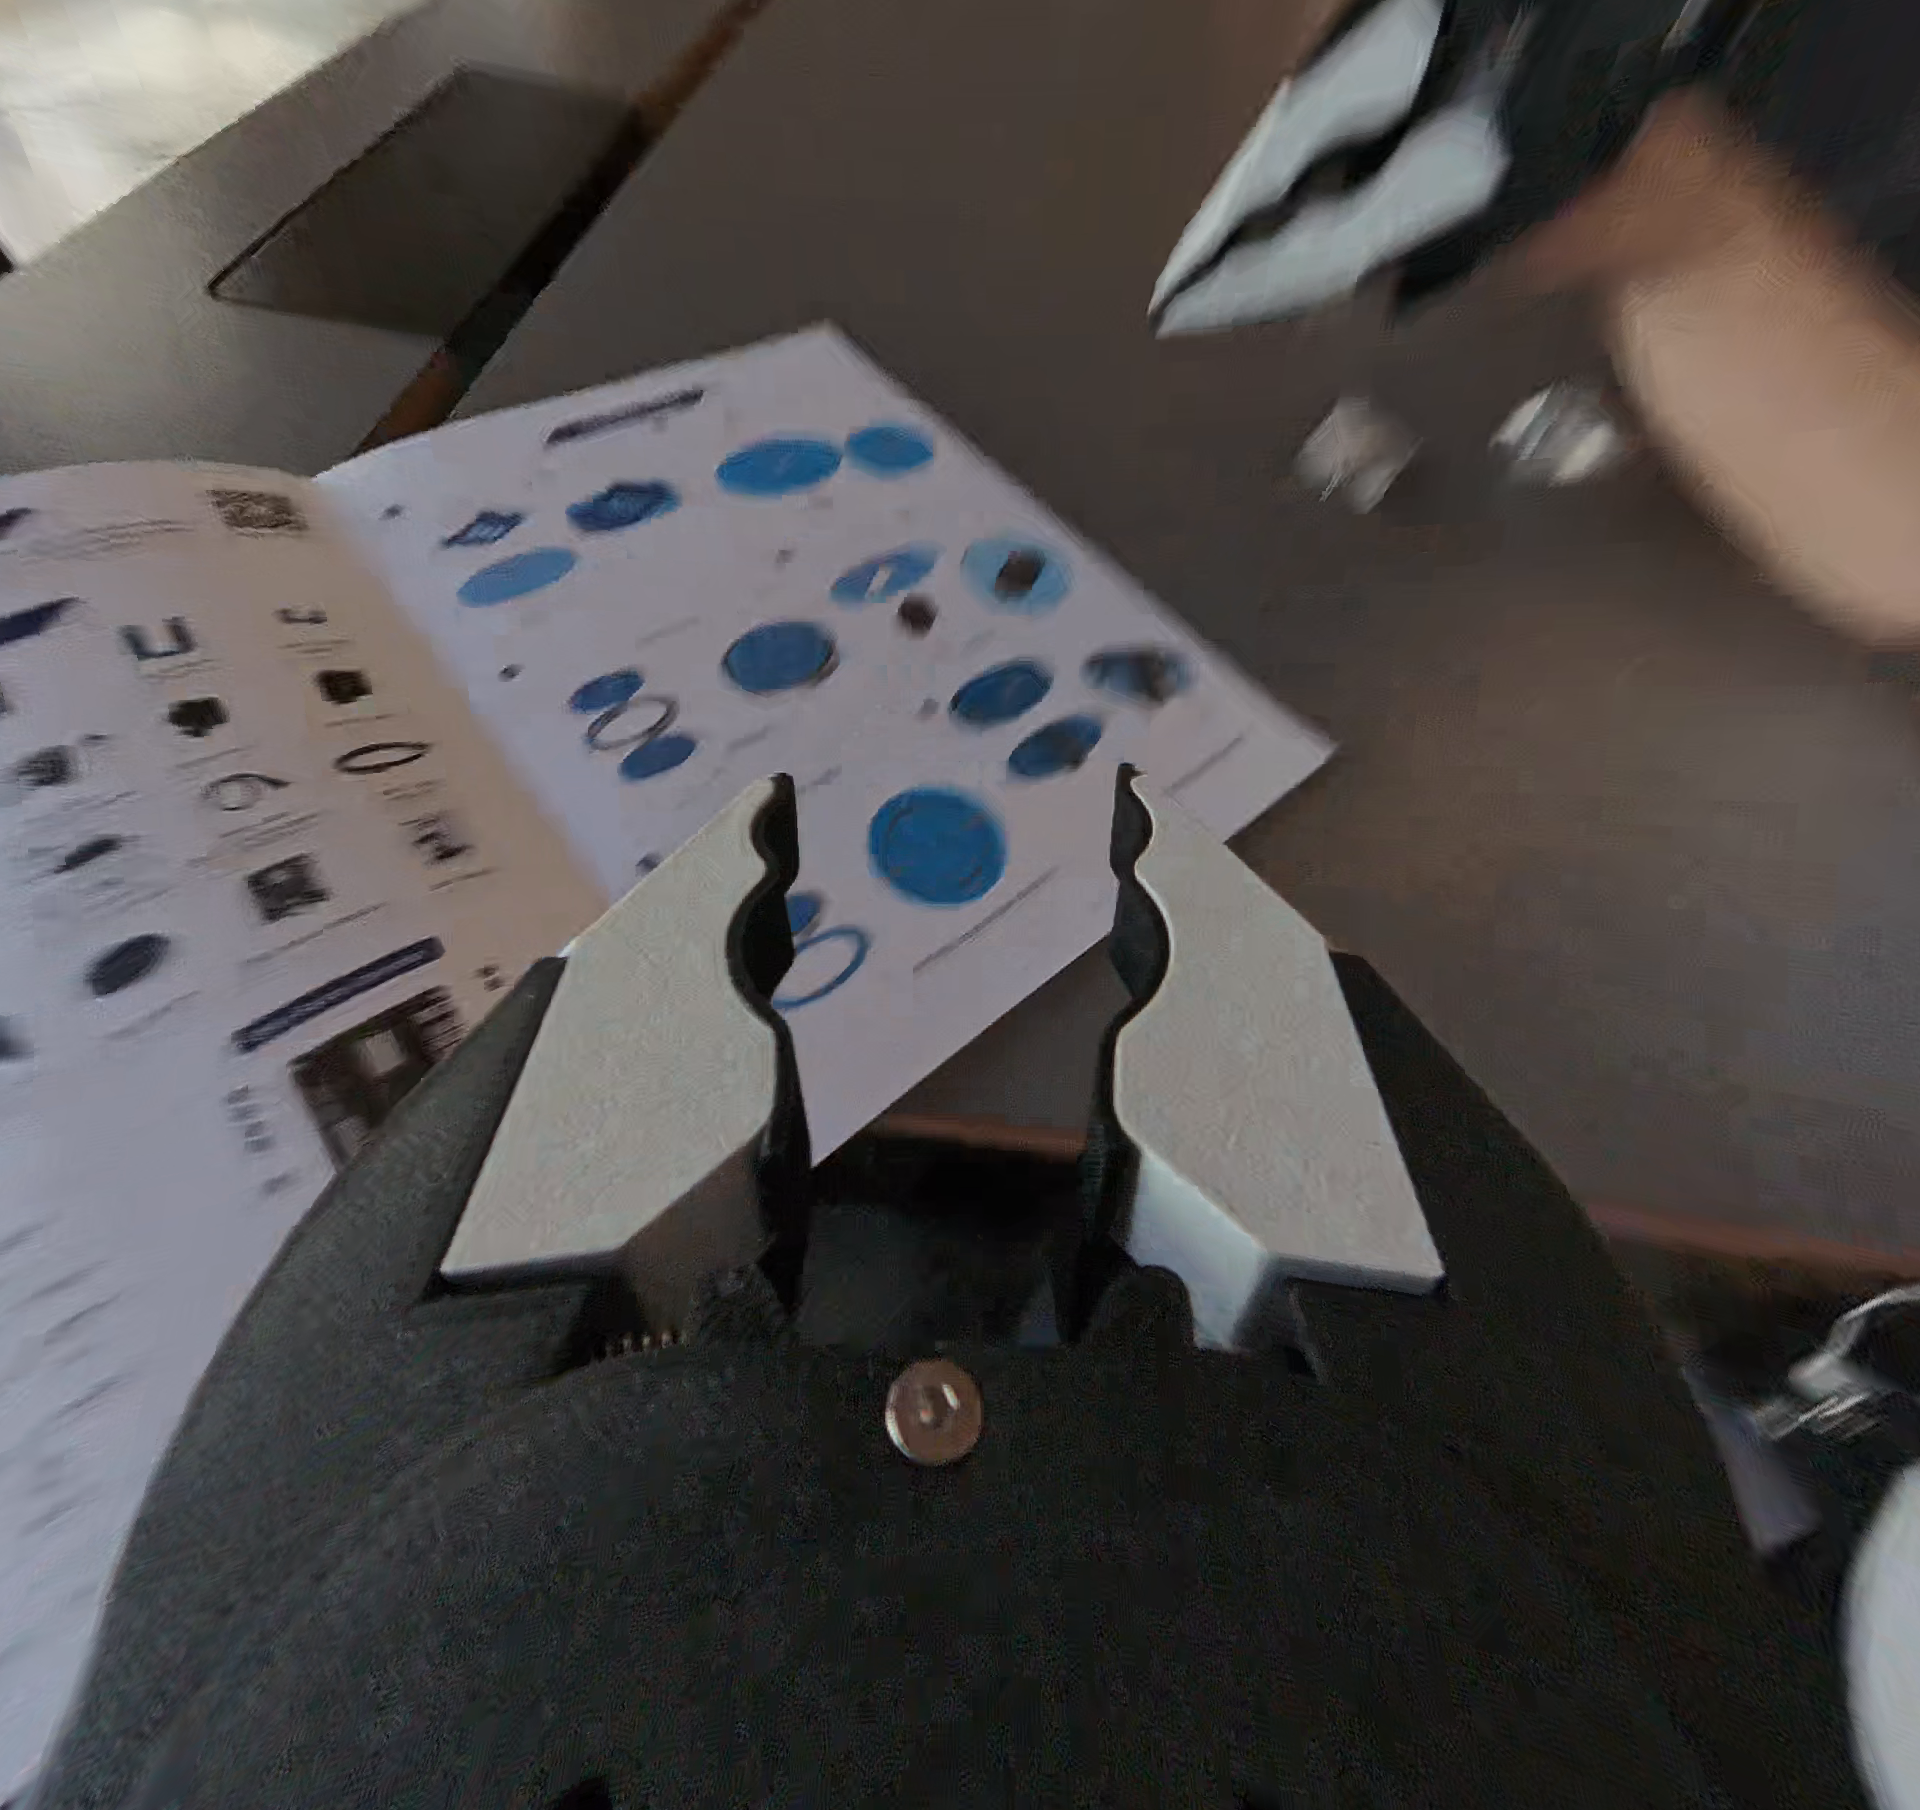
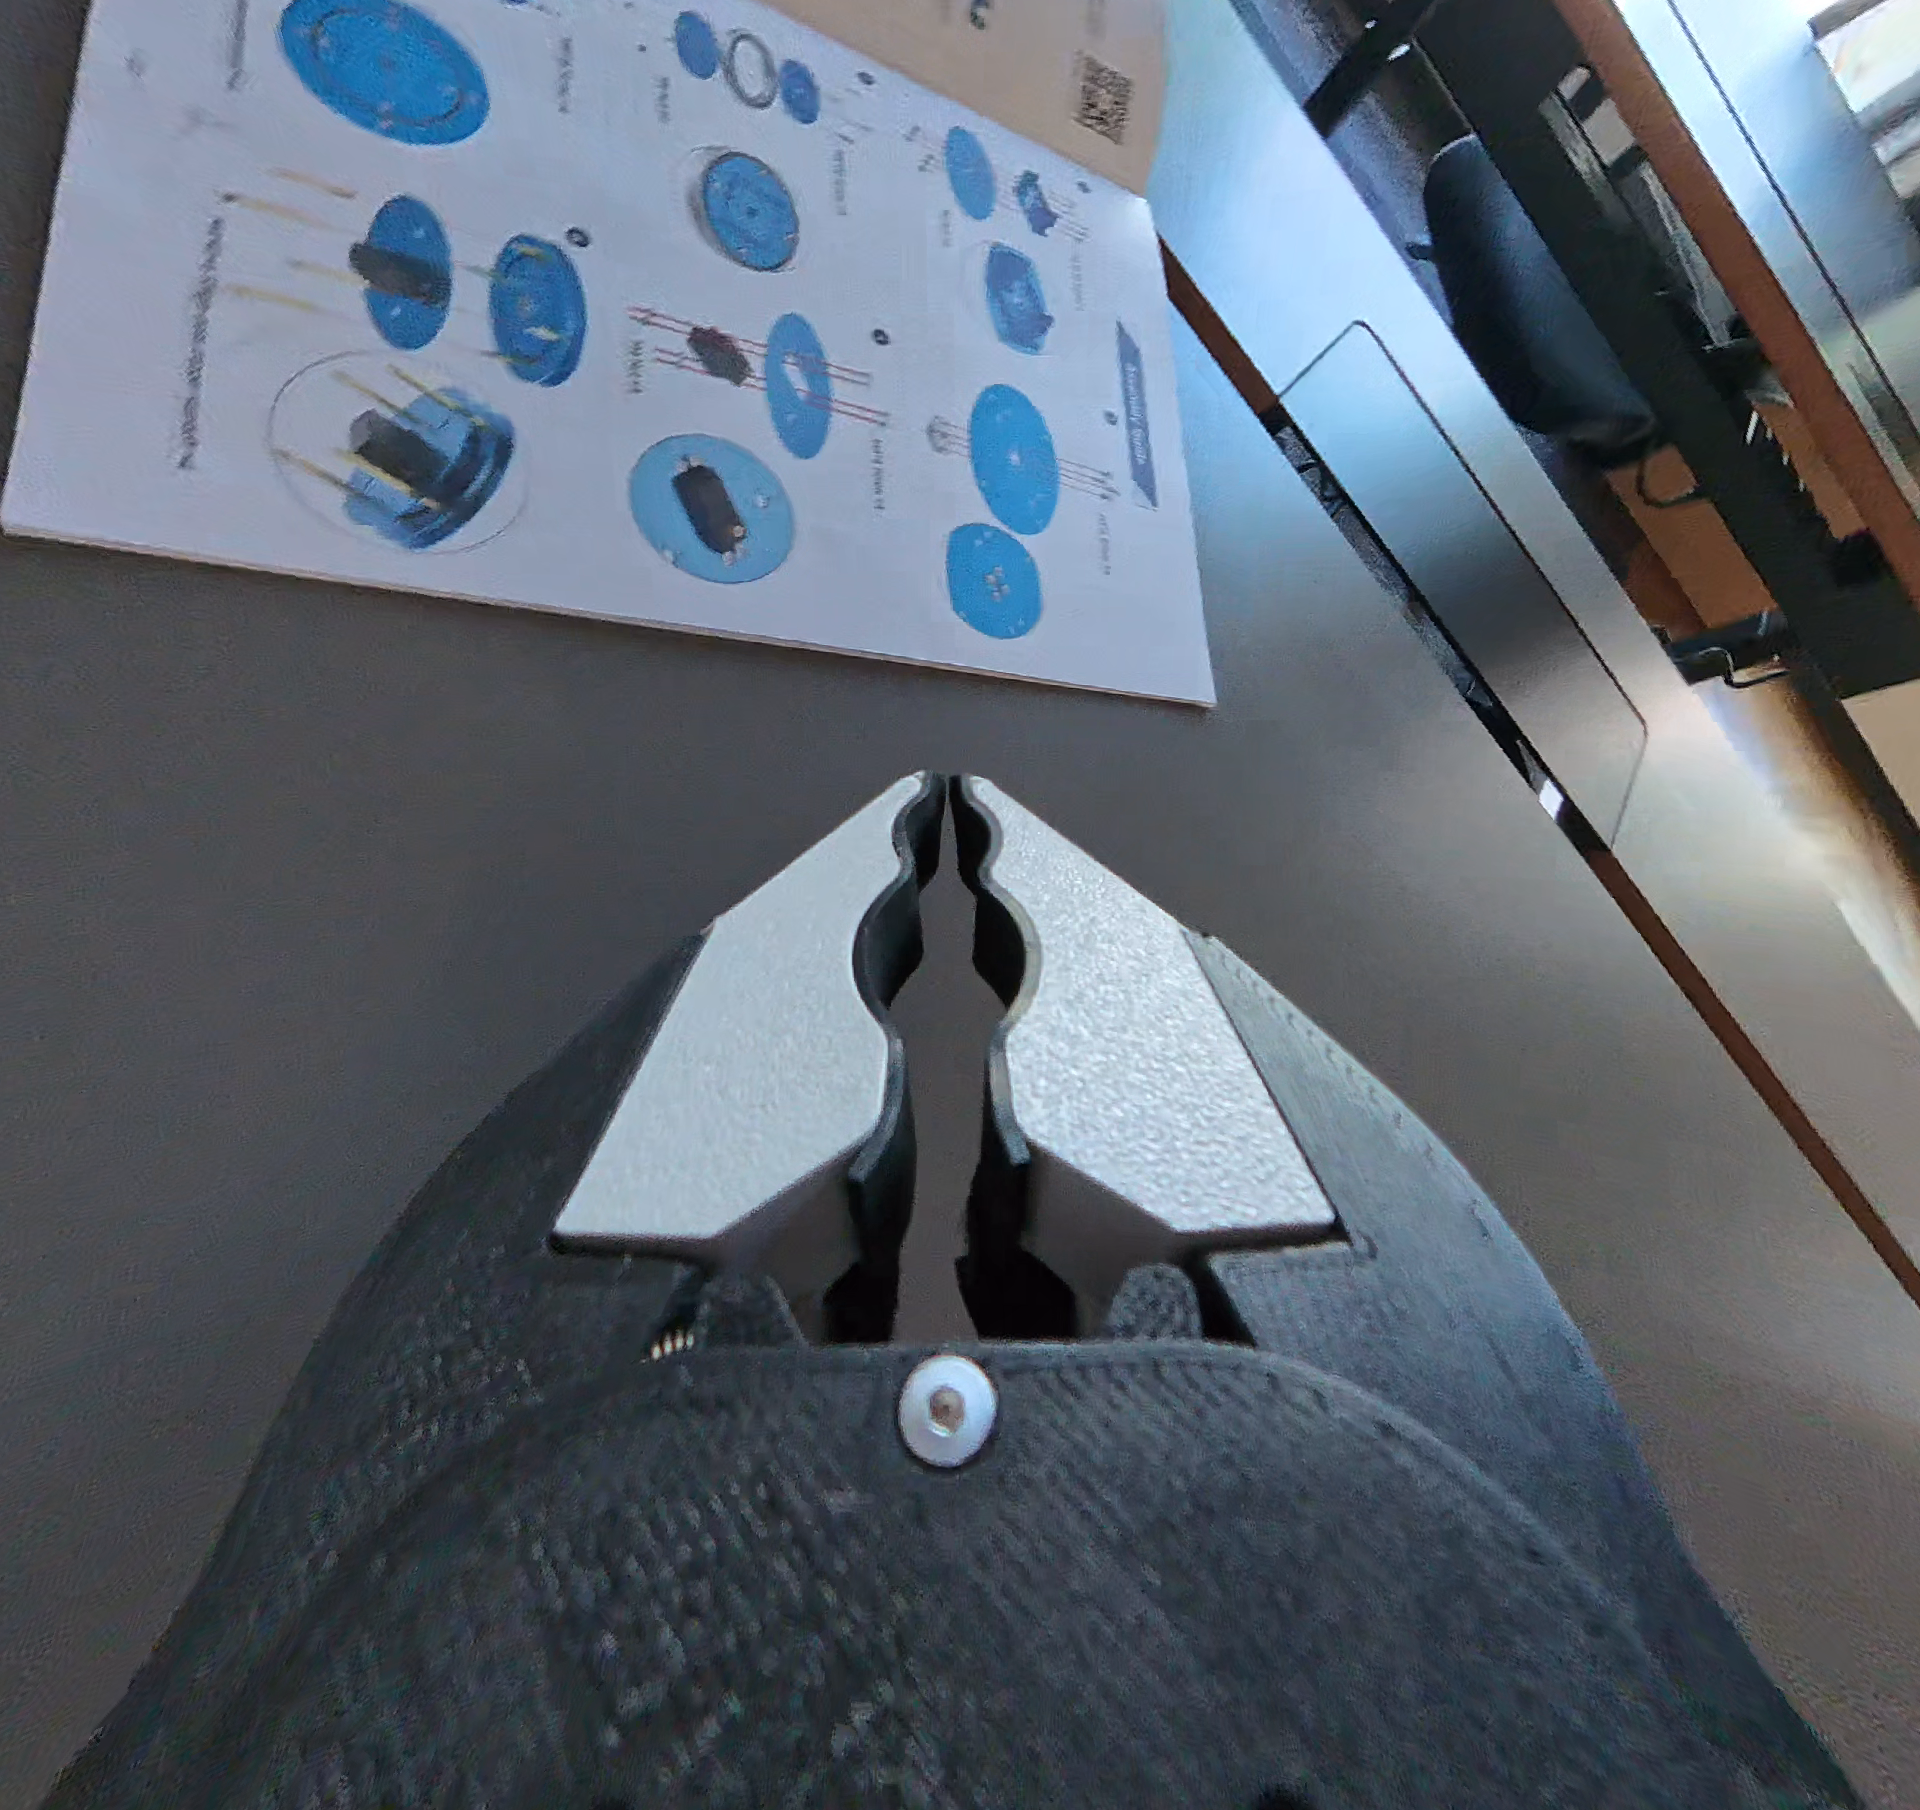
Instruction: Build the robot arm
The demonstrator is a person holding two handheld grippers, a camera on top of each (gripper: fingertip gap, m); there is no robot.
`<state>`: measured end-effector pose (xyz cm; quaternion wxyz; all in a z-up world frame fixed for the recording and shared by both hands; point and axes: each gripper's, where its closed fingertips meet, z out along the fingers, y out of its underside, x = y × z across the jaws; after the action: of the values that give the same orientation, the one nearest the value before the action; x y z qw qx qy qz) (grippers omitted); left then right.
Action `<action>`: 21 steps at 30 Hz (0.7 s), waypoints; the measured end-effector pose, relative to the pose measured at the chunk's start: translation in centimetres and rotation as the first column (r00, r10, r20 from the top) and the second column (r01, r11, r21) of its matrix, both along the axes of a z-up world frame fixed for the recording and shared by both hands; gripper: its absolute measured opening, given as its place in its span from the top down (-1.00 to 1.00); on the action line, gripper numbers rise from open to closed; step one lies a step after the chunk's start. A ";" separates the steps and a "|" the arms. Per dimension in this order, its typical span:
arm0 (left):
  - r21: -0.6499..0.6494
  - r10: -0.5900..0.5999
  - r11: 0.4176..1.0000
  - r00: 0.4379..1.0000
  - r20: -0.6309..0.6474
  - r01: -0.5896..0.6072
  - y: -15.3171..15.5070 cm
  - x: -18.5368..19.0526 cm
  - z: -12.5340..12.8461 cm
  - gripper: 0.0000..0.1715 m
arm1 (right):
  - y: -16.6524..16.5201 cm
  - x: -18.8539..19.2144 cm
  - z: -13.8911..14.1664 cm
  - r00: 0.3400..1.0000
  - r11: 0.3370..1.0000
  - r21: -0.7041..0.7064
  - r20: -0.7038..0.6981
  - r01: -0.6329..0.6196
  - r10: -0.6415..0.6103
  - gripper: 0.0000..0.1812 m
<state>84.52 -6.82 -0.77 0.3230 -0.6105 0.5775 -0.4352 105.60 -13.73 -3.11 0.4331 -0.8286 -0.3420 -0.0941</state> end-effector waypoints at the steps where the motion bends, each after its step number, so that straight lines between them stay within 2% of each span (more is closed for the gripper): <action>1: 0.093 -0.005 0.996 0.997 -0.071 0.012 0.3 -0.4 -1.1 0.29 | 0.0 0.1 0.1 1.000 1.000 0.006 0.005 0.005 -0.005 0.99; 3: 0.156 -0.045 0.985 0.988 -0.149 0.068 0.2 -0.5 -2.2 0.23 | 0.0 -0.2 -0.2 0.999 1.000 -0.001 0.039 -0.009 0.009 0.99; 9: 0.210 -0.079 0.966 0.945 -0.319 0.152 0.3 0.2 -6.0 0.20 | 0.0 -0.7 -1.8 0.994 0.998 -0.046 0.102 -0.032 0.037 0.98; 14: 0.181 -0.111 0.966 0.926 -0.360 0.186 -1.0 1.2 -7.8 0.16 | 0.1 -0.5 -1.3 0.996 0.999 -0.021 0.087 -0.031 0.033 0.97; 18: 0.224 -0.143 0.946 0.920 -0.364 0.235 -1.4 1.4 -7.9 0.08 | 0.1 -0.6 -0.7 0.996 0.999 0.000 0.079 -0.039 0.039 0.97; 21: 0.208 -0.173 0.942 0.911 -0.374 0.264 -1.5 1.4 -8.0 0.09 | 0.0 -0.8 -0.6 0.996 0.999 0.005 0.082 -0.046 0.045 0.97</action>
<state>85.88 -8.31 -8.80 0.2394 -0.5626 0.7417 -0.2756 104.82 -13.68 -3.73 0.4234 -0.8146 -0.3780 -0.1193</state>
